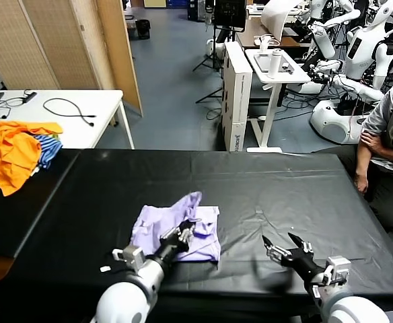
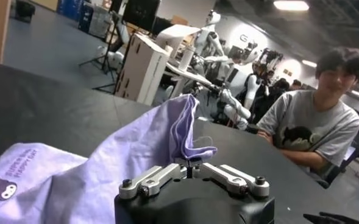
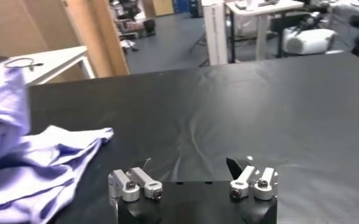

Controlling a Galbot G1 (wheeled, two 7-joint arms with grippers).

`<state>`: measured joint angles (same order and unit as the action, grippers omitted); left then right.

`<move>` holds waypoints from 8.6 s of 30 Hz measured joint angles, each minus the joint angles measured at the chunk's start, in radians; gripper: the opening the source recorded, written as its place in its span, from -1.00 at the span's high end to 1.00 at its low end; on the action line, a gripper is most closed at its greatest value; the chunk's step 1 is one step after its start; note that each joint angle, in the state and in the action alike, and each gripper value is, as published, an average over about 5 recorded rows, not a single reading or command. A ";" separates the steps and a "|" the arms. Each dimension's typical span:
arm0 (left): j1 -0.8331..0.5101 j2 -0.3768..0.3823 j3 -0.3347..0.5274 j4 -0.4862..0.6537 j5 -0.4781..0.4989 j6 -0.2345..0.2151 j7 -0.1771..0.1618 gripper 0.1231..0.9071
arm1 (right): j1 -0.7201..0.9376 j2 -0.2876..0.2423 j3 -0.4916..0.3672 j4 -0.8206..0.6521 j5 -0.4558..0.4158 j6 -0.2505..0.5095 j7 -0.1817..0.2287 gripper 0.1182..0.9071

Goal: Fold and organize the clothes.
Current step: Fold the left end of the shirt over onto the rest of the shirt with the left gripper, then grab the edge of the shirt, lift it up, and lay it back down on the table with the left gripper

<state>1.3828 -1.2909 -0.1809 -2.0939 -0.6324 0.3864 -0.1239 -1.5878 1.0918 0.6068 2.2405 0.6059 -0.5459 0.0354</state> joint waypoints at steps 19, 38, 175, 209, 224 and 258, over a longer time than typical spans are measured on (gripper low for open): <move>0.085 -0.020 -0.163 -0.121 0.075 -0.054 0.007 -1.00 | 0.190 -0.071 -0.315 0.003 -0.014 0.000 -0.004 -1.00; 0.128 -0.029 -0.189 -0.109 0.166 -0.072 0.010 -1.00 | 0.345 -0.123 -0.606 -0.086 -0.419 0.143 -0.117 -1.00; 0.141 -0.143 -0.231 0.089 0.156 -0.262 0.091 -1.00 | 0.224 0.119 -0.175 -0.042 0.017 0.028 0.056 -1.00; 0.055 -0.131 -0.222 0.195 -0.083 -0.181 0.088 -0.40 | 0.178 0.161 -0.137 -0.054 -0.022 0.057 0.054 -1.00; 0.086 -0.088 -0.247 0.133 0.107 -0.199 0.081 0.88 | 0.180 0.164 -0.154 -0.073 -0.046 0.070 0.056 -1.00; 0.158 0.174 -0.267 -0.041 0.291 -0.165 -0.005 0.88 | 0.144 0.171 -0.169 -0.049 -0.085 0.056 0.065 -1.00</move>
<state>1.5406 -1.1168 -0.4482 -2.1350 -0.3413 0.2213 -0.1291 -1.4440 1.2633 0.4374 2.1911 0.5207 -0.4894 0.1008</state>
